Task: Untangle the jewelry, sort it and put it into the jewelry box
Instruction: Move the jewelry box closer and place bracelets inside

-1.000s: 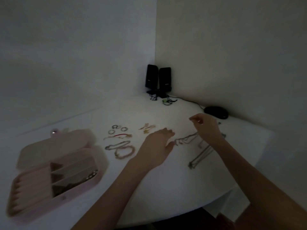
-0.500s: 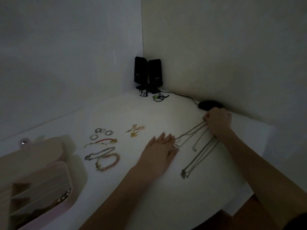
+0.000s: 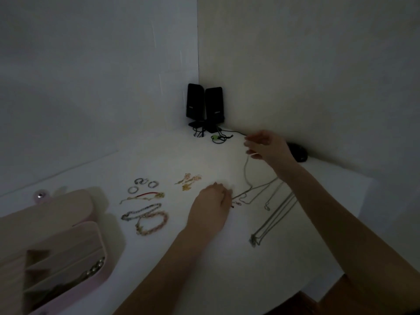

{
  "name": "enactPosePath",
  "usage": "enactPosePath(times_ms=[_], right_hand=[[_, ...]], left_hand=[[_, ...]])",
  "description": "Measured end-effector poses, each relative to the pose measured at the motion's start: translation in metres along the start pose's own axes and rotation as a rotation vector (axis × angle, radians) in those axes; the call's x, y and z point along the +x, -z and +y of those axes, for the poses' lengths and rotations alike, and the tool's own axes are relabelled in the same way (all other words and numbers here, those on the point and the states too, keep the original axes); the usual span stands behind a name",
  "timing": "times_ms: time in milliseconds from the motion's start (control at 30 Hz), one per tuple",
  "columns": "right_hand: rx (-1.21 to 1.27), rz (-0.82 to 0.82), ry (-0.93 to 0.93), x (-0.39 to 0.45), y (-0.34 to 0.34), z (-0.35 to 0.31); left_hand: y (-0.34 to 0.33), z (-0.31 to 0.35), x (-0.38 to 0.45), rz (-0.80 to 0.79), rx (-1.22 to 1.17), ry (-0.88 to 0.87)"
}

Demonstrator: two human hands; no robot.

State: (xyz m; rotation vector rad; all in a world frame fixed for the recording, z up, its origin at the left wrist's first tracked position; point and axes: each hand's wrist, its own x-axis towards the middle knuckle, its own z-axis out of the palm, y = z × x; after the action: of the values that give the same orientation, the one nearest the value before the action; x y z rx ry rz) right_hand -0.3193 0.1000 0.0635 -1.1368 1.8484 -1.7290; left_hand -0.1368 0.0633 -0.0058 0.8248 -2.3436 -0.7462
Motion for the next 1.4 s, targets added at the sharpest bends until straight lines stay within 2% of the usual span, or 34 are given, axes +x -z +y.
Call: enactPosePath(times_ms=[100,200,300,367,533,733,1000,1233,1400], right_hand=[[0.060,-0.171,0.026,-0.014,-0.022,-0.027],[-0.052,-0.297,0.103,-0.028,-0.043,-0.044],[-0.075,-0.276,0.231,-0.038,-0.061,-0.049],[-0.068,-0.220,0.256,-0.040,-0.067,-0.049],[0.040,0.001,0.226,-0.034,-0.064,-0.046],[0.046,0.151,0.176,-0.031,-0.057,-0.032],[0.061,0.150,0.142,-0.049,-0.081,-0.027],[0.123,0.077,0.119,-0.068,-0.117,-0.029],[0.177,-0.003,0.129,-0.078,-0.137,-0.042]], left_hand=[[0.010,0.003,0.003,0.137,-0.177,0.037],[0.021,0.006,0.009,0.181,-0.504,0.099],[0.038,0.002,0.014,0.141,-0.793,0.137],[0.048,-0.003,0.014,0.137,-0.875,0.141],[0.071,-0.016,-0.003,0.015,-0.739,0.215],[0.118,-0.037,-0.051,0.040,-0.577,0.282],[0.175,-0.056,-0.104,0.098,-0.284,0.348],[0.213,-0.059,-0.137,0.176,-0.215,0.358],[0.229,-0.068,-0.155,0.188,-0.338,0.442]])
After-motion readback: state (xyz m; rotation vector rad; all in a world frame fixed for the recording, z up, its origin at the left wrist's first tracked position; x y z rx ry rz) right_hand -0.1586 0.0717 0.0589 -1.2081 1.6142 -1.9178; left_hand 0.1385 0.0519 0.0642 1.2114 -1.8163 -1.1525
